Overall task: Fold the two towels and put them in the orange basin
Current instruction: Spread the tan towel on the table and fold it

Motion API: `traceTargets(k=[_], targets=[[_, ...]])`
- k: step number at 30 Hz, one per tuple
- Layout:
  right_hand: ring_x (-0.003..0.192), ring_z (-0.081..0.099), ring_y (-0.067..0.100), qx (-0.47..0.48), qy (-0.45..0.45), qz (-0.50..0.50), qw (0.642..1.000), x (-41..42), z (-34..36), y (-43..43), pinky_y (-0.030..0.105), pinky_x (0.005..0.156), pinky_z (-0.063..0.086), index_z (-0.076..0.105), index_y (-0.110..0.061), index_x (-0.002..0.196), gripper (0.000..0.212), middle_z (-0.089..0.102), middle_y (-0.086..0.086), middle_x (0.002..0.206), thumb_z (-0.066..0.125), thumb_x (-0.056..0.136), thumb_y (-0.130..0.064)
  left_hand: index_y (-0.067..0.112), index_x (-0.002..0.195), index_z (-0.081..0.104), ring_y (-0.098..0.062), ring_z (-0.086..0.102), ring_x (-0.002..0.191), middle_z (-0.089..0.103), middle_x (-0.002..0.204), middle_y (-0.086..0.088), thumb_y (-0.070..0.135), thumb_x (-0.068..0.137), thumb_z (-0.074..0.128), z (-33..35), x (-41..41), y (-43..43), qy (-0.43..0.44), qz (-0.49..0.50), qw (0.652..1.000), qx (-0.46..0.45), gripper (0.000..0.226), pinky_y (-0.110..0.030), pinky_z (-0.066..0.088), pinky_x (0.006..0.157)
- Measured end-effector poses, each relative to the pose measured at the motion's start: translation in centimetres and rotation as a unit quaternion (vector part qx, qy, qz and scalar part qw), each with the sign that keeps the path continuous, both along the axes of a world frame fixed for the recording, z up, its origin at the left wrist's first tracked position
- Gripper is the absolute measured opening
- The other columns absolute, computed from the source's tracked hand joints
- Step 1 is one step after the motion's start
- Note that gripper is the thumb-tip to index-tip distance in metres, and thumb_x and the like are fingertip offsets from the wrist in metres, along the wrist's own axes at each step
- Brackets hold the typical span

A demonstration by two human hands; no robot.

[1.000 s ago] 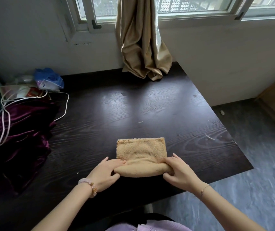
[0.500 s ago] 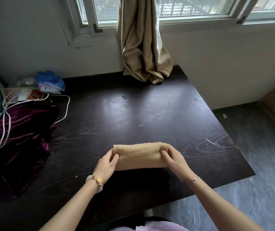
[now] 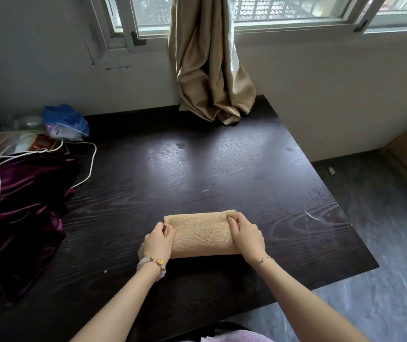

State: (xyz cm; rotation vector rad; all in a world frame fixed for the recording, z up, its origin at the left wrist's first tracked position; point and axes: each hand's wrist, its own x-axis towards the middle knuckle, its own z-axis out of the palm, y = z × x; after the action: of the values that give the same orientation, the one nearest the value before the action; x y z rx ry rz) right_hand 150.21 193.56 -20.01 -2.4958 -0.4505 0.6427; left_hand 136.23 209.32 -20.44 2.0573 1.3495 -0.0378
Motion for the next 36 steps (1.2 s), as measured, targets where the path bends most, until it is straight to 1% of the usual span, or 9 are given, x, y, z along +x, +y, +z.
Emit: traceTargets(k=[6,9,14,18,21,27,30,33,36], targets=[[0.1,0.058,0.037,-0.061,-0.032,-0.022,0.997,0.1,0.4,1.0,0.039,0.081,0.042,0.044,-0.021,0.119,0.035,0.065,0.011,0.108,0.036,0.097,-0.047,0.022,0.099,0.042,-0.023,0.057,0.082,0.053,0.104,0.005,0.038,0.09,0.045,0.0,0.6,0.3,0.003,-0.008,1.0,0.03,0.018,-0.032,0.04,0.07],[0.104,0.058,0.036,-0.045,-0.046,-0.033,0.997,-0.3,0.5,1.1,0.039,0.082,0.041,0.038,-0.023,0.129,0.039,0.057,0.003,0.126,0.038,0.097,-0.046,0.023,0.106,0.042,-0.024,0.057,0.087,0.053,0.113,0.005,0.037,0.089,0.045,0.1,0.7,0.9,0.015,-0.029,0.999,0.03,0.022,-0.033,0.04,0.073],[0.11,0.057,0.034,-0.087,-0.056,-0.046,0.994,-0.2,1.2,0.5,0.041,0.085,0.043,0.033,-0.022,0.138,0.053,0.049,0.002,0.135,0.036,0.095,-0.053,0.019,0.099,0.045,-0.022,0.056,0.081,0.06,0.1,0.0,0.043,0.09,0.044,0.6,0.9,1.2,0.044,-0.022,0.999,0.004,0.025,-0.03,0.044,0.069],[0.107,0.057,0.033,-0.103,0.011,-0.078,0.992,-0.1,1.1,0.1,0.038,0.084,0.042,0.045,-0.018,0.119,0.048,0.061,0.008,0.119,0.035,0.093,-0.058,0.015,0.097,0.047,-0.027,0.057,0.08,0.06,0.091,-0.005,0.048,0.089,0.043,1.1,1.0,1.1,0.078,-0.003,0.997,-0.023,0.034,-0.03,0.044,0.068],[0.105,0.057,0.032,-0.074,0.044,-0.103,0.991,-0.3,1.3,-0.1,0.036,0.081,0.041,0.047,-0.017,0.112,0.045,0.062,0.008,0.114,0.037,0.093,-0.057,0.014,0.101,0.049,-0.024,0.051,0.081,0.059,0.1,-0.008,0.045,0.09,0.045,1.2,1.2,1.2,0.058,0.014,0.995,-0.084,0.033,-0.029,0.038,0.069],[0.112,0.055,0.029,0.006,0.075,-0.149,0.986,-1.0,1.7,-0.4,0.036,0.09,0.04,0.04,-0.011,0.126,0.045,0.058,0.009,0.125,0.043,0.096,-0.043,0.01,0.115,0.051,-0.016,0.049,0.082,0.054,0.1,-0.003,0.037,0.093,0.046,1.6,1.2,0.7,-0.037,0.027,0.988,-0.148,0.035,-0.027,0.034,0.068],[0.108,0.053,0.023,0.089,0.13,-0.209,0.965,-0.8,2.1,-0.9,0.035,0.091,0.041,0.04,-0.013,0.129,0.048,0.054,0.007,0.126,0.049,0.093,-0.044,0.01,0.116,0.051,-0.018,0.05,0.092,0.056,0.107,-0.003,0.036,0.093,0.048,1.9,1.3,0.5,-0.091,0.045,0.975,-0.196,0.035,-0.028,0.036,0.077],[0.101,0.049,0.013,0.166,0.156,-0.247,0.942,-0.6,2.7,-1.7,0.028,0.081,0.042,0.044,-0.014,0.127,0.047,0.052,0.001,0.12,0.054,0.091,-0.042,0.01,0.114,0.054,-0.018,0.052,0.098,0.059,0.106,-0.001,0.035,0.093,0.048,2.3,1.8,0.3,-0.134,0.071,0.955,-0.256,0.033,-0.034,0.041,0.087],[0.101,0.053,0.013,0.231,0.166,-0.285,0.915,-0.4,3.4,-2.8,0.027,0.073,0.044,0.046,-0.013,0.128,0.049,0.054,0.001,0.115,0.059,0.089,-0.039,0.02,0.1,0.055,-0.022,0.056,0.106,0.061,0.114,-0.005,0.042,0.092,0.045,2.8,2.6,-0.1,-0.154,0.057,0.938,-0.305,0.025,-0.046,0.042,0.099]])
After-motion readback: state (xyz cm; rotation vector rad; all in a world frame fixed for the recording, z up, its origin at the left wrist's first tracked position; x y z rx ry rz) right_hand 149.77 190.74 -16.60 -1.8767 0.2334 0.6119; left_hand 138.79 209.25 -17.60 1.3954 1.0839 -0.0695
